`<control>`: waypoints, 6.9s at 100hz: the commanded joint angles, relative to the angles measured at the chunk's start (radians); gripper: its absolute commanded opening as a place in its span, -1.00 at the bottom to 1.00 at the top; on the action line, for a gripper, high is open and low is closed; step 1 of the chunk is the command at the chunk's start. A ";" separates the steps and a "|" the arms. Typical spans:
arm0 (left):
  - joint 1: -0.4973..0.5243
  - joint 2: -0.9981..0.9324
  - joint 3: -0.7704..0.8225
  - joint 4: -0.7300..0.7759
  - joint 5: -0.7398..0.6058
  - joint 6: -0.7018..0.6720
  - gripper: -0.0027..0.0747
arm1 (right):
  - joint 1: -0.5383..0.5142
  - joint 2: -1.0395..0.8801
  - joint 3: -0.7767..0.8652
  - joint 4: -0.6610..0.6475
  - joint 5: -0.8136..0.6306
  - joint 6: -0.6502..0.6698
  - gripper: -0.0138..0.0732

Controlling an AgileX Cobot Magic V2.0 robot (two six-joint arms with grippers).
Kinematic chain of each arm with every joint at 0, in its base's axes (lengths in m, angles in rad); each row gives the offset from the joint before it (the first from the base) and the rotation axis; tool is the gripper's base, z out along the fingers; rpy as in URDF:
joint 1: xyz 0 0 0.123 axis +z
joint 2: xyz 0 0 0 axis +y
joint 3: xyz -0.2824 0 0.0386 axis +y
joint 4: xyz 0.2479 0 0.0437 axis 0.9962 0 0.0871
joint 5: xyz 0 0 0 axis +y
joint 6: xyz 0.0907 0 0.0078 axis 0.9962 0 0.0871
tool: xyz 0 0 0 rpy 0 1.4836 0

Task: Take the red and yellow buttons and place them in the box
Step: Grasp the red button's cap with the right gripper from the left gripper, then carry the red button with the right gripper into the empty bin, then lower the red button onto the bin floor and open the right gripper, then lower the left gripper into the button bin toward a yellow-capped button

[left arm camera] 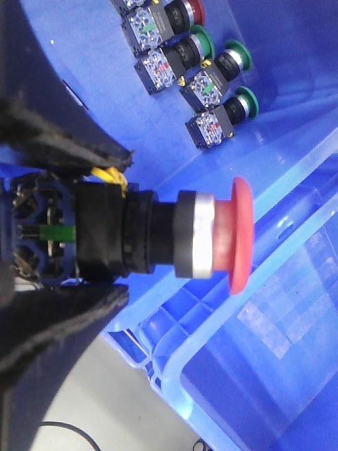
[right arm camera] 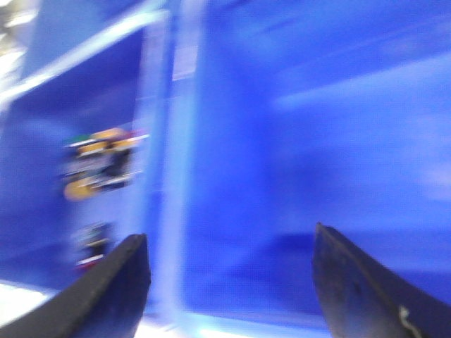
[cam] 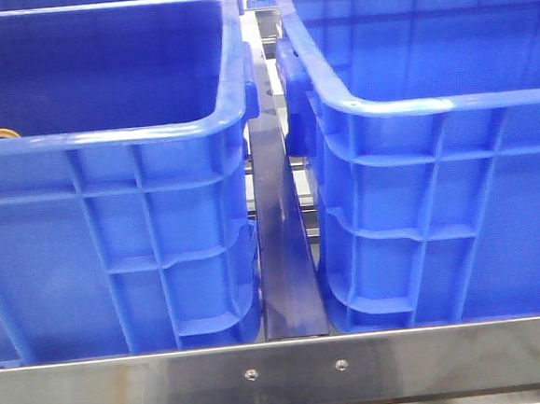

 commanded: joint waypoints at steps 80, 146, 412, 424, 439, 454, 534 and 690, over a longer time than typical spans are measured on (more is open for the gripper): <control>-0.007 -0.013 -0.027 -0.006 -0.070 -0.002 -0.98 | 0.514 0.632 -0.475 0.595 0.158 -0.486 0.51; -0.007 -0.013 -0.027 -0.006 -0.070 -0.002 -0.73 | 0.580 0.720 -0.571 0.591 0.200 -0.486 -0.26; 0.515 -0.351 0.249 0.035 -0.181 -0.053 -0.98 | 0.230 0.933 -0.328 0.054 -0.932 -0.553 -0.26; 0.515 -0.351 0.249 0.035 -0.176 -0.053 -0.98 | 0.230 0.932 -0.328 0.056 -0.910 -0.553 -0.25; 0.515 -0.351 0.249 0.035 -0.176 -0.053 -0.98 | 0.230 0.930 -0.328 0.056 -0.890 -0.553 0.00; 0.515 -0.351 0.249 0.035 -0.176 -0.053 -0.98 | 0.230 0.913 -0.328 0.056 -0.891 -0.553 0.45; 0.515 -0.351 0.249 0.035 -0.176 -0.053 -0.98 | 0.028 0.361 -0.080 0.060 -0.700 -0.553 0.58; 0.515 -0.241 0.240 0.035 -0.277 -0.053 0.40 | 0.027 -0.058 0.103 0.059 -0.509 -0.553 -0.84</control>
